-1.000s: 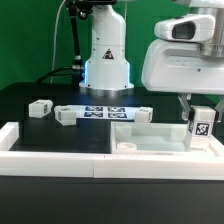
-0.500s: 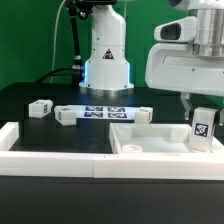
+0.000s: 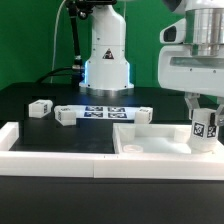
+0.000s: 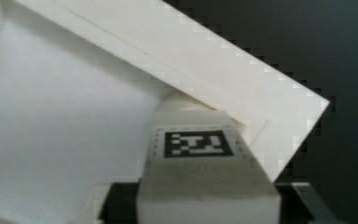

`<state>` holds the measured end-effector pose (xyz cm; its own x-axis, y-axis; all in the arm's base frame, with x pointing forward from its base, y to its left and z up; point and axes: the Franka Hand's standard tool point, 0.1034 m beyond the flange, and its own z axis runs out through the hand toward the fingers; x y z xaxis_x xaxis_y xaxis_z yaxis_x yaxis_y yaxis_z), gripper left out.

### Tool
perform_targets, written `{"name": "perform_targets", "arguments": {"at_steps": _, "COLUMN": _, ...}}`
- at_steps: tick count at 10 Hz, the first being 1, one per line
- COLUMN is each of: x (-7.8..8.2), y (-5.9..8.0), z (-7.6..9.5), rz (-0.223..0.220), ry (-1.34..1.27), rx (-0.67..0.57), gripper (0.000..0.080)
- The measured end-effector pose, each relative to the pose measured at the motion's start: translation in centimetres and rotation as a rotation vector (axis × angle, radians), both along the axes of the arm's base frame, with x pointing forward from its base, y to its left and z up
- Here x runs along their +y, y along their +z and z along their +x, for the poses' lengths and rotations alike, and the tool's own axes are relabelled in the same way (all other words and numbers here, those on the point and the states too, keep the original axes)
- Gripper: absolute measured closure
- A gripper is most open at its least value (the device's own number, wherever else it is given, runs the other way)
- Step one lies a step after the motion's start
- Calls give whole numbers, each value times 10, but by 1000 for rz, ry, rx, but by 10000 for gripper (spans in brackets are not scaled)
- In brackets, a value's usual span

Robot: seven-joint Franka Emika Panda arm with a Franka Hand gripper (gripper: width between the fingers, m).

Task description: Assemble one leg

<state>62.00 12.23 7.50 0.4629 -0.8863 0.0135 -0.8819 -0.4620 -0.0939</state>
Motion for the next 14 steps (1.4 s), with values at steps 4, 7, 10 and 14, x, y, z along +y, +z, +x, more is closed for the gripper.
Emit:
{"name": "perform_targets", "arguments": {"at_steps": 4, "x": 0, "y": 0, "z": 1, "rz": -17, "ry": 215, "rx": -11, "gripper": 192}}
{"name": "perform_targets", "arguments": {"at_steps": 7, "x": -2, "y": 0, "z": 2, "rz": -53, "ry": 605, "rx": -22, "gripper": 152}}
{"name": "perform_targets", "arguments": {"at_steps": 10, "x": 1, "y": 0, "z": 0, "rz": -70, "ry": 907, "rx": -13, "gripper": 151}}
{"name": "perform_targets", "arguments": {"at_steps": 14, "x": -2, "y": 4, "z": 1, "rz": -89, "ry": 1274, "rx": 26, "gripper": 151}}
